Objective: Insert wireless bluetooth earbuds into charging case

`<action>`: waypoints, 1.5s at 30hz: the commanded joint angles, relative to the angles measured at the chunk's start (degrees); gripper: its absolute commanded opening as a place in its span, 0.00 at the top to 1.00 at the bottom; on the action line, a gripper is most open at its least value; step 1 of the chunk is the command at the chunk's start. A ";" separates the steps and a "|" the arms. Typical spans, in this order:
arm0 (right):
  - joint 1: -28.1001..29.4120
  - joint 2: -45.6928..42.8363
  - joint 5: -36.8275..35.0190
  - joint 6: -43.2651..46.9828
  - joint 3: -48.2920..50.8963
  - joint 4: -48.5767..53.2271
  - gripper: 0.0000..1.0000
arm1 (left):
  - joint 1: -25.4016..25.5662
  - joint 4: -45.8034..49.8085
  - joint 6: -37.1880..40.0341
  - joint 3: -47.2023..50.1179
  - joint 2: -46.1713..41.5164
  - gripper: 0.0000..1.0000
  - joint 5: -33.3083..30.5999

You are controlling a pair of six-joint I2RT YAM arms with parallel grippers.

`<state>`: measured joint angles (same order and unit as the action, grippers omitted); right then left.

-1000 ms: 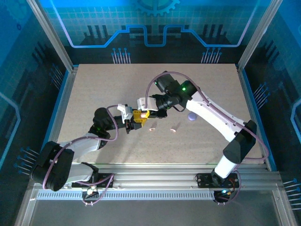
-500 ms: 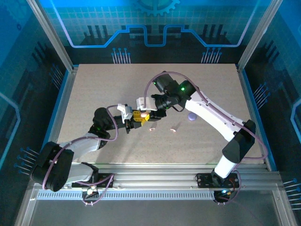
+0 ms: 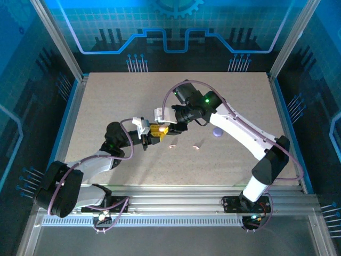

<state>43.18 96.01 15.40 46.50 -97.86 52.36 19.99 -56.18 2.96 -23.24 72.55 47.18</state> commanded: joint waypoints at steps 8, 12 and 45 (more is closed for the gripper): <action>-2.14 -3.26 -1.41 -1.62 0.09 -4.11 0.56 | 0.40 -0.90 0.07 -1.26 -1.27 0.85 2.30; -2.40 -3.80 -1.25 -1.74 0.13 -4.28 0.56 | 0.39 -0.82 0.11 -1.20 -1.27 0.86 2.22; -3.66 -1.64 -12.39 -52.85 8.17 -0.89 0.54 | -0.74 18.62 1.61 3.44 -16.13 0.85 -28.95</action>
<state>39.31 92.36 4.86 2.09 -92.55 48.01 19.66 -44.27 2.92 -20.45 59.51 25.63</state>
